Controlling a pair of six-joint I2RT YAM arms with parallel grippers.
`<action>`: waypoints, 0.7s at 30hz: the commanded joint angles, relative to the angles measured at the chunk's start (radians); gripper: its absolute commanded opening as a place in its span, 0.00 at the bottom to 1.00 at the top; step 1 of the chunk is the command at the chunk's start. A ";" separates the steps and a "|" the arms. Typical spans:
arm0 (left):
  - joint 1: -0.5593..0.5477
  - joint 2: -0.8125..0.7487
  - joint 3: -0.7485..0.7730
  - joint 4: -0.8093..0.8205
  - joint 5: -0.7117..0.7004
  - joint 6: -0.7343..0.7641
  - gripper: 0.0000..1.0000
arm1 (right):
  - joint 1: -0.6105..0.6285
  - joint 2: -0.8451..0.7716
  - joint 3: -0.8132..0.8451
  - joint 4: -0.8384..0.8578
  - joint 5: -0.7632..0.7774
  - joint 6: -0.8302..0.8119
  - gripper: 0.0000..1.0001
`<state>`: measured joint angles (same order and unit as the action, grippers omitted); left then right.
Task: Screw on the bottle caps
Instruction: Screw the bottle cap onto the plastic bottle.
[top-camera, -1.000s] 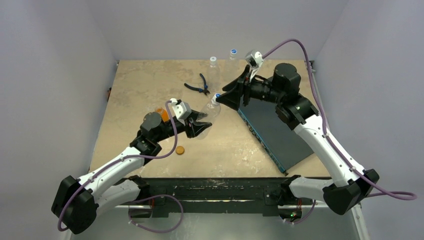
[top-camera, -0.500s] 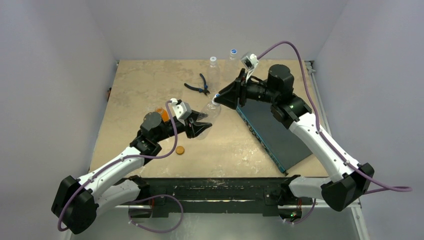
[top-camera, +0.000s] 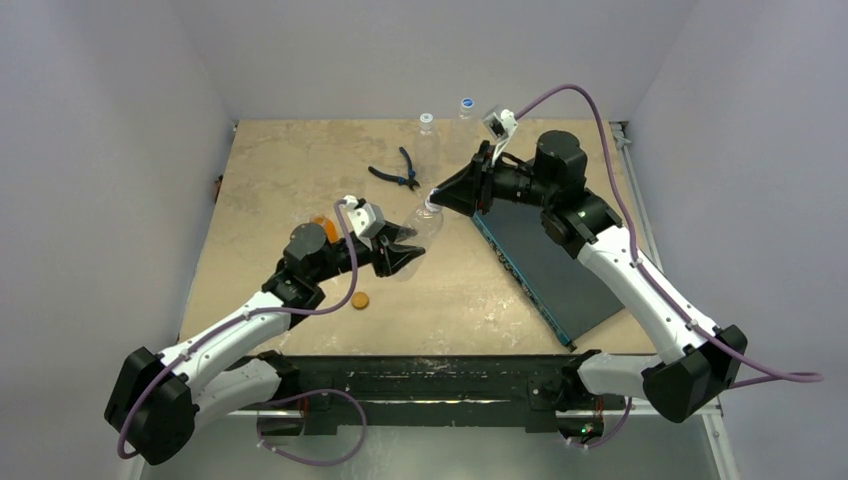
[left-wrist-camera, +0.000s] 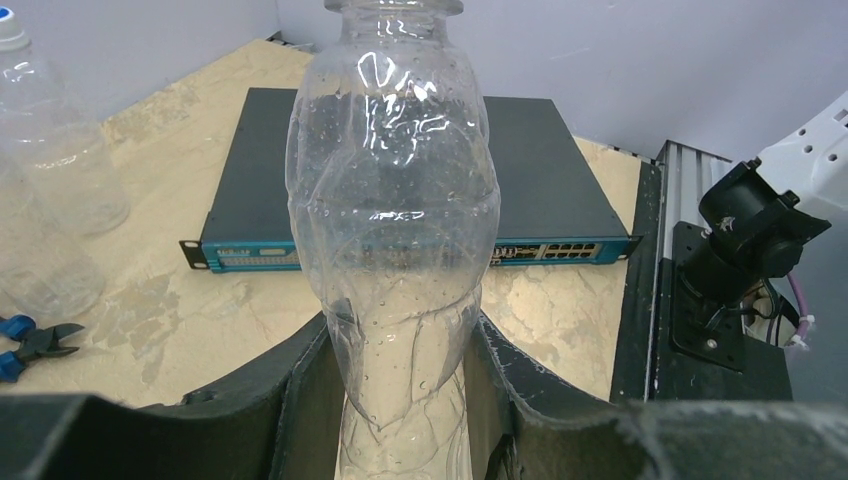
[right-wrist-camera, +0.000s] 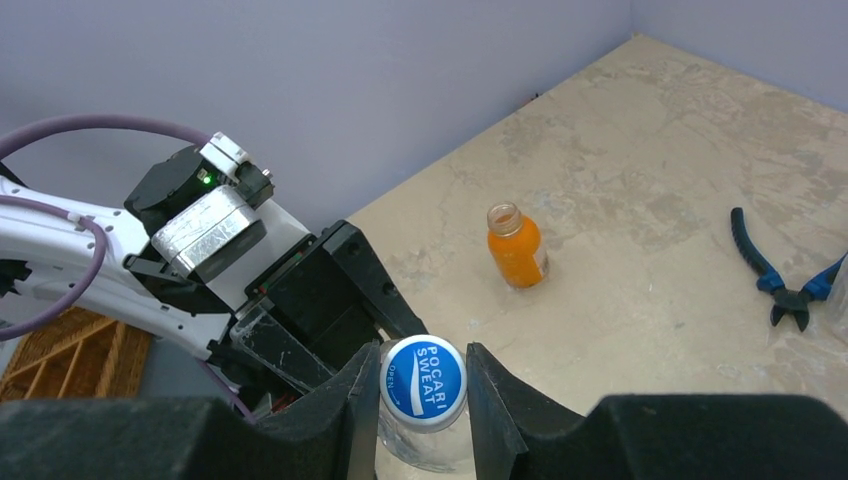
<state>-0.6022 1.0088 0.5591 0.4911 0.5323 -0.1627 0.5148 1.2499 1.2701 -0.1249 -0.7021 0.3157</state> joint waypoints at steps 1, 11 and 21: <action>0.008 0.009 0.053 0.055 0.025 -0.020 0.00 | -0.002 -0.020 -0.016 0.029 -0.025 -0.002 0.27; 0.023 0.051 0.112 0.027 0.150 -0.008 0.00 | 0.004 -0.001 -0.003 -0.049 -0.083 -0.090 0.22; 0.043 0.098 0.181 0.004 0.270 -0.004 0.00 | 0.027 0.015 0.019 -0.147 -0.112 -0.168 0.18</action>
<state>-0.5507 1.1110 0.6575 0.3992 0.7307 -0.1726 0.5037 1.2480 1.2739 -0.1860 -0.7296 0.1997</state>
